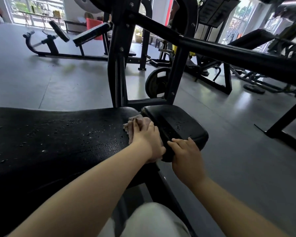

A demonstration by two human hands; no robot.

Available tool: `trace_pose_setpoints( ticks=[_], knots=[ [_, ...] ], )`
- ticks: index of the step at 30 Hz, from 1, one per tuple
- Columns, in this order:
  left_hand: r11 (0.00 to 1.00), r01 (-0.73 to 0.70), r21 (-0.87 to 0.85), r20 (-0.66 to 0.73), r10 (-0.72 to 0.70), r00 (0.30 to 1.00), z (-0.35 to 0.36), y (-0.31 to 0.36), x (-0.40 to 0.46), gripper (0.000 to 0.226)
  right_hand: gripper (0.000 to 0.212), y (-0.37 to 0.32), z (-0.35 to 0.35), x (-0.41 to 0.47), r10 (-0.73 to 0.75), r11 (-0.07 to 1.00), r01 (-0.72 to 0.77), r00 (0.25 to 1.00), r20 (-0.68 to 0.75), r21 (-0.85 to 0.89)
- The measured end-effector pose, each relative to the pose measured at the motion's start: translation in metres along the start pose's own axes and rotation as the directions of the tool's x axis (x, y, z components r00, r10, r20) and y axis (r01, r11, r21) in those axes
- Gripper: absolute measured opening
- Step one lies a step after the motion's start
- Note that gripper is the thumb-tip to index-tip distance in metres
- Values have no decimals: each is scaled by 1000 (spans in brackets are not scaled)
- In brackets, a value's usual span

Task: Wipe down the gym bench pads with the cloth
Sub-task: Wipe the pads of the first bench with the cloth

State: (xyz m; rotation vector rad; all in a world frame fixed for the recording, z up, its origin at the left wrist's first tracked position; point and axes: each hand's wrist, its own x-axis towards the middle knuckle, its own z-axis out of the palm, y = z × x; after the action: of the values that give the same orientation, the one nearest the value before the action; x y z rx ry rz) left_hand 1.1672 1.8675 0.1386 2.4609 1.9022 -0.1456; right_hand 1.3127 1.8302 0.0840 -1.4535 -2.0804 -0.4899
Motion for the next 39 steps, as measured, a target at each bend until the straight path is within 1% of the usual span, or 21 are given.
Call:
trace_pose_setpoints(
  ticks=[3,7,10,13,14,15,17,18,19,20,21,23,26,27,28,31,34,35,36,38,39],
  knots=[
    [998,-57,25,-44,58,997,9,1,-20,81,42,0,6,-2,-1,1000,1,999,-49,12],
    [973,-170,155,-51,180,982,16,-2,-38,78,42,1,7,2,-19,999,22,995,-95,29],
    [925,-293,243,-103,325,940,21,-7,-46,66,40,2,6,4,-34,999,37,993,-113,25],
    [844,-384,374,-72,439,896,32,-10,-41,65,39,3,7,3,-49,999,49,991,-127,1],
    [825,-393,406,-37,444,895,34,-11,-37,66,39,3,7,2,-47,999,48,991,-129,1],
    [804,-400,441,-47,465,884,38,-13,-36,62,40,2,7,2,-44,999,45,990,-131,2],
    [747,-426,510,-92,540,837,55,-27,-30,50,41,1,7,2,-38,999,39,991,-127,0],
    [739,-441,510,-109,565,818,59,-32,-33,46,42,1,7,1,-39,999,39,992,-121,-2],
    [748,-465,474,-157,591,791,57,-36,-42,43,43,1,6,1,-42,999,42,993,-114,-5],
    [759,-483,437,-231,614,755,56,-40,-49,44,44,1,6,0,-45,999,44,993,-109,-7],
    [758,-502,418,-269,630,728,57,-44,-54,48,45,2,6,0,-44,999,44,994,-103,-9],
    [724,-505,470,-252,658,709,56,-54,-64,50,47,2,6,0,-37,999,36,995,-95,-8],
    [663,-499,558,-164,677,717,59,-58,-57,44,47,4,5,-1,-13,1000,14,996,-87,11],
    [641,-496,586,-109,669,735,59,-53,-52,41,47,3,4,0,-3,1000,5,997,-81,24],
    [654,-473,590,-102,641,760,60,-49,-48,40,46,3,3,0,8,999,-5,997,-71,41],
    [790,-436,431,-145,537,831,46,-22,-41,52,48,4,-3,4,55,991,-51,998,-27,122],
    [918,-223,327,-164,288,944,34,4,-36,60,50,6,-7,10,125,967,-125,992,13,224],
    [956,-149,254,-147,191,971,27,11,-33,61,51,6,-8,12,154,956,-156,988,29,250],
    [985,-92,149,-165,117,979,23,17,-27,61,52,7,-10,14,180,945,-184,983,40,271],
    [994,-52,-100,-206,31,978,19,24,-14,61,50,6,-14,17,214,928,-217,976,43,302],
    [983,-50,-174,-245,6,970,15,29,-10,61,50,6,-15,18,227,920,-223,974,27,322]
  ],
)
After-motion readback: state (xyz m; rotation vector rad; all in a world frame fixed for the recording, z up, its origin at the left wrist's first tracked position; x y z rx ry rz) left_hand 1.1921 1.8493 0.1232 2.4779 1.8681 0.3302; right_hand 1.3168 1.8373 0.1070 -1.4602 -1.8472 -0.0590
